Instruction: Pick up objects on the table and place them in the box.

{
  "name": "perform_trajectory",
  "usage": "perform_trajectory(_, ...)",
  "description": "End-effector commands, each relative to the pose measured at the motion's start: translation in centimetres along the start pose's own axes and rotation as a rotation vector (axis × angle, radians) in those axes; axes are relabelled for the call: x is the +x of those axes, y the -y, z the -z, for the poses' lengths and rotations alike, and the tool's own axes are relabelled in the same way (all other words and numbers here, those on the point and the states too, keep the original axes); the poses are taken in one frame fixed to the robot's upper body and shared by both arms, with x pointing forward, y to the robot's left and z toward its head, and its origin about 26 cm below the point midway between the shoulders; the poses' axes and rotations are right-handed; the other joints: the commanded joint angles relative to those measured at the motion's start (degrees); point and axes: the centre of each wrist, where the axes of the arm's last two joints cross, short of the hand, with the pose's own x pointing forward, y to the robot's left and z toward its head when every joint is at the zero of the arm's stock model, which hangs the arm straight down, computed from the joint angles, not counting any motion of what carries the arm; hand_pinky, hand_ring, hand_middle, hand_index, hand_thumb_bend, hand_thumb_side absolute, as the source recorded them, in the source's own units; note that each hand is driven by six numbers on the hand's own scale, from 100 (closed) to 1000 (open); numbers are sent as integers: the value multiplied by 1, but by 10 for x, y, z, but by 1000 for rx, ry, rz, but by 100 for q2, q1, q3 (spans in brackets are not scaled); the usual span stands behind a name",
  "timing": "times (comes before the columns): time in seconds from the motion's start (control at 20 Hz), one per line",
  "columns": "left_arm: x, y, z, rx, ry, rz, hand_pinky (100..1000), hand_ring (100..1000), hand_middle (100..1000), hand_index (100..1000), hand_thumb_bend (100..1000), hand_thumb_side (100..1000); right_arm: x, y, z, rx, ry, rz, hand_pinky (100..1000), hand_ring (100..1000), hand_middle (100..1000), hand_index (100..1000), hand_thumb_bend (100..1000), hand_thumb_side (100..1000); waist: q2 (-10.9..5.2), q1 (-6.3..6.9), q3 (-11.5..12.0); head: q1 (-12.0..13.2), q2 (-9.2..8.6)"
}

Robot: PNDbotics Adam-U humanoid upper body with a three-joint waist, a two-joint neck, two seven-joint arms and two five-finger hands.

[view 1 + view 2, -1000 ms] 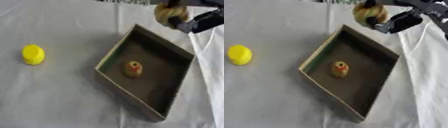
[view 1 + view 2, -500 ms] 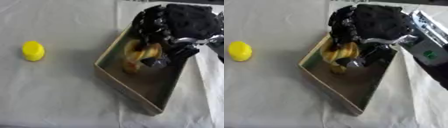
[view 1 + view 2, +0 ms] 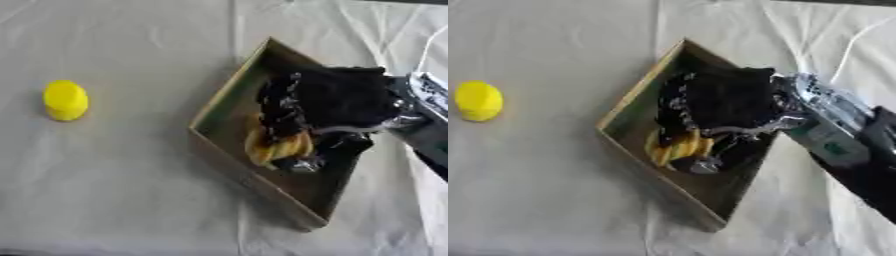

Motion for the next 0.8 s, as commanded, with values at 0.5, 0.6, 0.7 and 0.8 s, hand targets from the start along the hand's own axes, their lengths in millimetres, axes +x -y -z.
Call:
perform_trajectory(0.5, 4, -2, 2, -18, 11, 13, 820, 805, 766, 846, 100, 622, -14, 26, -27, -32, -102, -185, 919, 964, 893, 984, 162, 331, -91, 63, -73, 30, -2)
perform_trajectory(0.6, 4, -2, 1, -18, 11, 13, 820, 805, 766, 846, 100, 622, -16, 28, -33, -69, -136, -188, 919, 960, 889, 990, 145, 285, -96, 72, -85, 50, -17)
perform_trajectory(0.7, 4, -2, 2, -18, 13, 13, 820, 805, 766, 846, 100, 622, -16, 27, -41, -109, -174, -170, 917, 947, 880, 989, 100, 212, -96, 83, -91, 75, -43)
perform_trajectory(0.8, 4, -3, 2, -16, 16, 16, 820, 805, 766, 846, 100, 621, -14, 21, -49, -157, -211, -131, 913, 914, 854, 984, 100, 100, -88, 93, -110, 129, -75)
